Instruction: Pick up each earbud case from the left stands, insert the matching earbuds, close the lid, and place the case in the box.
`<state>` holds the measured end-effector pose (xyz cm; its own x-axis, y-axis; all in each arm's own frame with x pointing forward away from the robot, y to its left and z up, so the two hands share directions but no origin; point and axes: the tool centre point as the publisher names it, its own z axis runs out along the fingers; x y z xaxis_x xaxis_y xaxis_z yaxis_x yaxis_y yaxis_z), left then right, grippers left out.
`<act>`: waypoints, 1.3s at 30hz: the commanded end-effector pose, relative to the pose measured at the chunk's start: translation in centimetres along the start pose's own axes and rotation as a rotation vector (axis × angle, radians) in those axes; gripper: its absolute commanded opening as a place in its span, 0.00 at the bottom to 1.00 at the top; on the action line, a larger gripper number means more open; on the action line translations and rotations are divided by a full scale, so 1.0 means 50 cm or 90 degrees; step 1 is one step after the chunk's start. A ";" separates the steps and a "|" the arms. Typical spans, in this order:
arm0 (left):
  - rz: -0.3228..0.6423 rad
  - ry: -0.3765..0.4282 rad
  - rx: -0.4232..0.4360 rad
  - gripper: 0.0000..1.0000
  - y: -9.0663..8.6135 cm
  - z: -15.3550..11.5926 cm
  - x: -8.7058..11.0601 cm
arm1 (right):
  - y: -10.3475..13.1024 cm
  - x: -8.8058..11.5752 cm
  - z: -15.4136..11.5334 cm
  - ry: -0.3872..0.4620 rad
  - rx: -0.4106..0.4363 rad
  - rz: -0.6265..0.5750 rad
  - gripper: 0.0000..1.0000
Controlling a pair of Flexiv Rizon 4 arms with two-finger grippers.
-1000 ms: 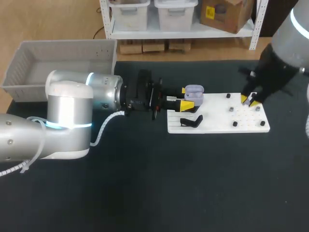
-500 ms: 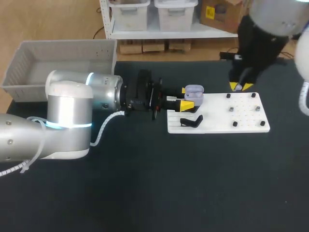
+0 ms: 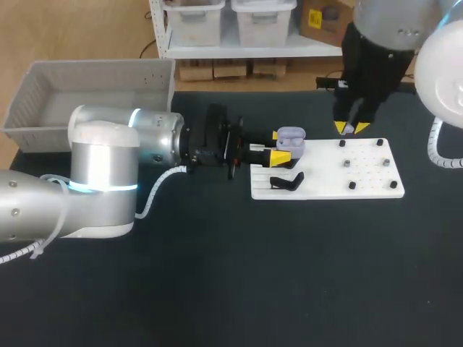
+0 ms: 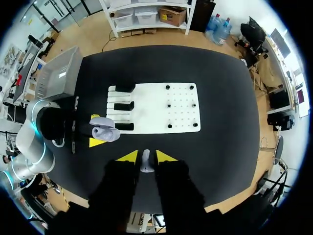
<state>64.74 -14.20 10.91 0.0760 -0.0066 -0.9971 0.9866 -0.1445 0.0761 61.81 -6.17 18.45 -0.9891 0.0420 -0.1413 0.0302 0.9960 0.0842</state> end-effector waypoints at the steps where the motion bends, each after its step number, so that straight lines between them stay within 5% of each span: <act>1: 0.001 0.001 -0.003 0.00 -0.002 0.001 0.000 | 0.033 -0.004 -0.013 -0.001 0.012 -0.048 0.00; 17: 0.001 0.001 -0.003 0.00 -0.002 0.001 0.000 | 0.160 -0.028 -0.004 0.062 -0.004 -0.278 0.00; 27: 0.001 0.001 -0.003 0.00 -0.002 0.001 0.000 | 0.184 -0.013 0.048 0.138 -0.011 -0.335 0.00; 39: 0.001 0.001 -0.003 0.00 -0.002 0.001 0.000 | 0.188 -0.021 0.062 0.139 -0.018 -0.353 0.00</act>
<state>64.74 -14.20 10.91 0.0760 -0.0066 -0.9971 0.9866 -0.1445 0.0761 63.22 3.42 16.60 -0.8633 -0.5039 0.0280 -0.5005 0.8620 0.0796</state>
